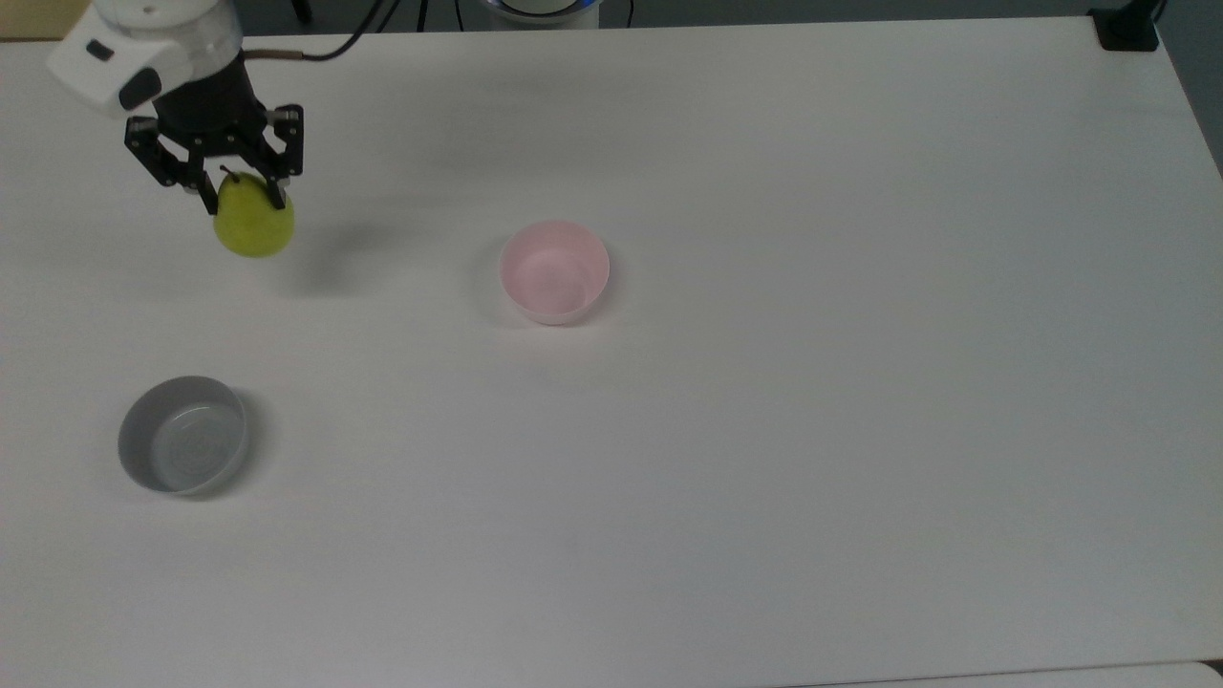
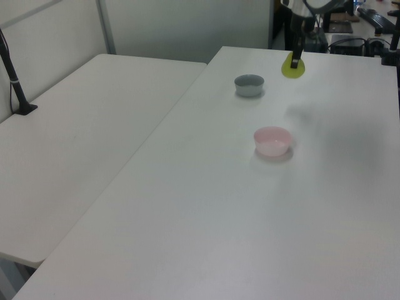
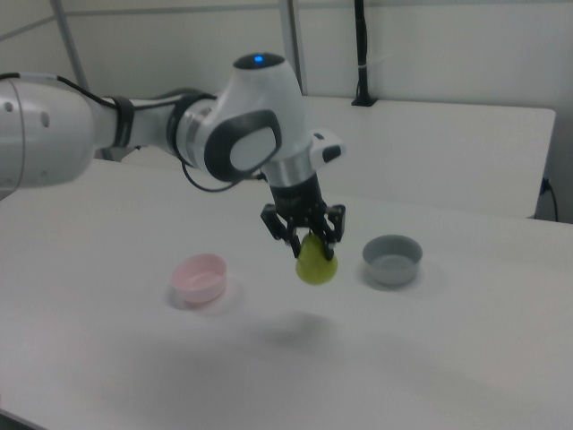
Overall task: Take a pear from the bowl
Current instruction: 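Lower the pear onto the table beside the grey bowl, then open the gripper and raise it away from the pear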
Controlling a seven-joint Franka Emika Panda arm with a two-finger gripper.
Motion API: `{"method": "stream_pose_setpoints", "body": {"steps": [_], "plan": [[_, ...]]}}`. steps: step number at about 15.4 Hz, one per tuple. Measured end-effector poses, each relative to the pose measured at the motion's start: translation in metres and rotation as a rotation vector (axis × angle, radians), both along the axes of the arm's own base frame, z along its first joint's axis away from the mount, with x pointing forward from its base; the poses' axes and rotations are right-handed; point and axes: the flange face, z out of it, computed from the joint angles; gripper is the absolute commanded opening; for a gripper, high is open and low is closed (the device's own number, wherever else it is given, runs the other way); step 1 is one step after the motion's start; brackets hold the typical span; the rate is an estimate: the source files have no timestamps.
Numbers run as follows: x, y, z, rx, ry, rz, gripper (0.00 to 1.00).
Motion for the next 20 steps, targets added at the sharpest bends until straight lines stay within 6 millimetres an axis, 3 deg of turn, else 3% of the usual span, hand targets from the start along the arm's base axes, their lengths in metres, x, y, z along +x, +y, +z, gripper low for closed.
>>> {"method": "stream_pose_setpoints", "body": {"steps": [6, 10, 11, 12, 13, 14, 15, 20], "plan": [[-0.001, -0.006, -0.069, -0.001, 0.019, -0.010, 0.00], [0.001, -0.006, -0.095, 0.019, 0.036, -0.023, 0.06], [0.001, -0.006, -0.099, 0.019, 0.040, -0.024, 0.18], [0.002, -0.006, -0.102, 0.021, 0.042, -0.025, 0.41], [0.002, -0.006, -0.104, 0.024, 0.043, -0.027, 0.76], [0.002, -0.006, -0.105, 0.026, 0.044, -0.029, 0.94], [0.002, -0.006, -0.105, 0.028, 0.044, -0.030, 1.00], [0.003, -0.006, -0.102, 0.038, 0.032, -0.048, 1.00]]}}
